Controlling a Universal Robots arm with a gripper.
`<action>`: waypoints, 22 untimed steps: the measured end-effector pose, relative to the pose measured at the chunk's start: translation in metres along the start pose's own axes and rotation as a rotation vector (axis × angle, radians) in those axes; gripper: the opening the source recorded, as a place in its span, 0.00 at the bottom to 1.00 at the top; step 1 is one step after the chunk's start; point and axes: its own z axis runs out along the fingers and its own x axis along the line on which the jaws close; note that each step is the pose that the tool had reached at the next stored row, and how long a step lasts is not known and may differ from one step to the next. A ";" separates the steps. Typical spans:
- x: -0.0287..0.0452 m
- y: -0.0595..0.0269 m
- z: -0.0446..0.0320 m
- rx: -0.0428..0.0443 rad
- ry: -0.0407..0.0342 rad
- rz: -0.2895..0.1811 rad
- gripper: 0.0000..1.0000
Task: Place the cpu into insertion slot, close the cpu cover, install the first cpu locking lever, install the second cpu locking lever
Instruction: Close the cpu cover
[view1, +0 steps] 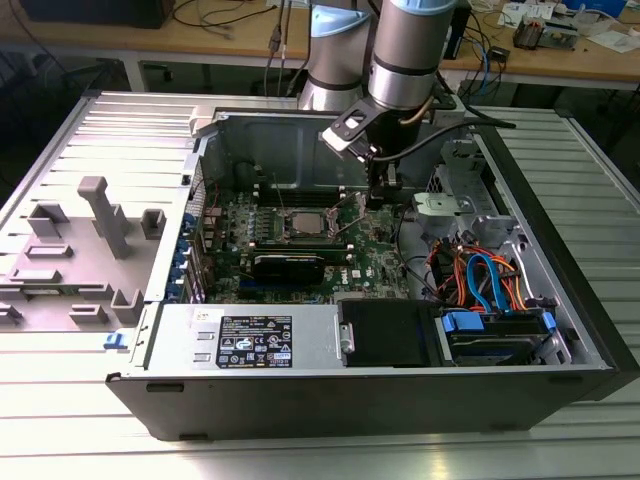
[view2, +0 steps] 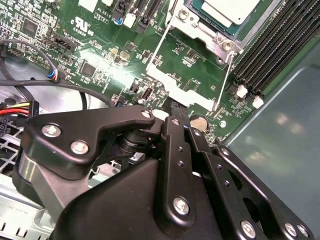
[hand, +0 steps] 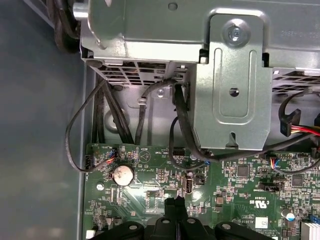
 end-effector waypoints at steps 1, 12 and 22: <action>0.0000 -0.0006 0.0000 0.0001 0.0009 0.000 0.11; 0.0006 -0.0117 -0.0006 0.0104 0.0117 -0.001 0.11; 0.0013 -0.0259 -0.0020 0.0143 0.0130 -0.001 0.11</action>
